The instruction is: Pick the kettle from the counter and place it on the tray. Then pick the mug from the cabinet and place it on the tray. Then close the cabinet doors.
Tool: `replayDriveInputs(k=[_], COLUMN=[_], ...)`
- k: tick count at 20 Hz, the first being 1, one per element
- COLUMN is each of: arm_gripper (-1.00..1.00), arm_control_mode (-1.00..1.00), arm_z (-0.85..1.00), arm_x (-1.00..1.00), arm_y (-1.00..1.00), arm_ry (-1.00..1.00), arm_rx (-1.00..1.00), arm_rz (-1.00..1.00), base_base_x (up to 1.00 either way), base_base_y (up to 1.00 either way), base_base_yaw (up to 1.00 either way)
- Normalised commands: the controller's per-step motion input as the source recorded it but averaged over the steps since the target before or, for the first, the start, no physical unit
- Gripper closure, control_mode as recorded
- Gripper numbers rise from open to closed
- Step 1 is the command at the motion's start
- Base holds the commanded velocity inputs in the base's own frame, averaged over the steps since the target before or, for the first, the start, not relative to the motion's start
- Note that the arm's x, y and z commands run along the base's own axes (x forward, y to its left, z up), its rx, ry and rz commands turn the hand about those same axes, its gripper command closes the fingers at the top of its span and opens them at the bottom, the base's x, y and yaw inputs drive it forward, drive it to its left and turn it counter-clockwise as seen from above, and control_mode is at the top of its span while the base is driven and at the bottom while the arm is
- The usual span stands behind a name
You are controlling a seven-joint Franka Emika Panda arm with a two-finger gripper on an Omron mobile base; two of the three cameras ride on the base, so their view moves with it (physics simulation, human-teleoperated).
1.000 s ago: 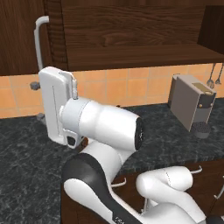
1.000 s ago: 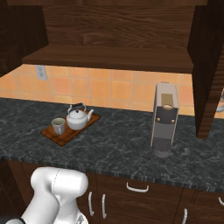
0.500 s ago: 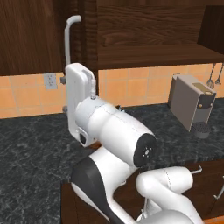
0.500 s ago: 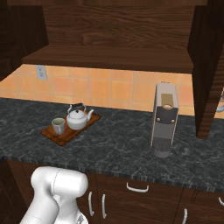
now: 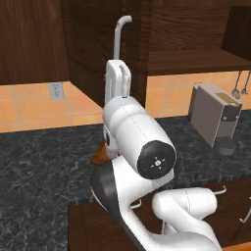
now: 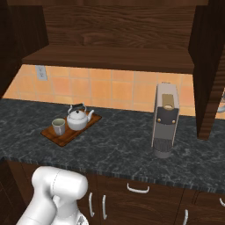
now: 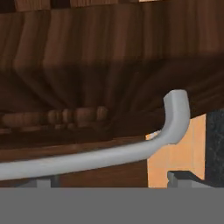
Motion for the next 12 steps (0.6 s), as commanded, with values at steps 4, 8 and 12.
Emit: replayDriveInputs(k=[4, 8, 12], arm_gripper=[-1.0, -1.0, -1.0], arm_control_mode=[-1.0, -1.0, -1.0], arm_z=[0.04, 0.02, 0.0], arm_x=[0.3, 0.33, 0.36], arm_y=[-0.74, -0.77, -0.77], arm_ry=[0.1, 0.13, 0.11], arm_rx=[0.0, 0.0, 0.0], arm_rz=[-0.32, -0.25, -0.21], base_base_x=[0.0, 0.0, 0.0], base_base_y=[0.0, 0.0, 0.0], base_base_yaw=[0.0, 0.0, 0.0])
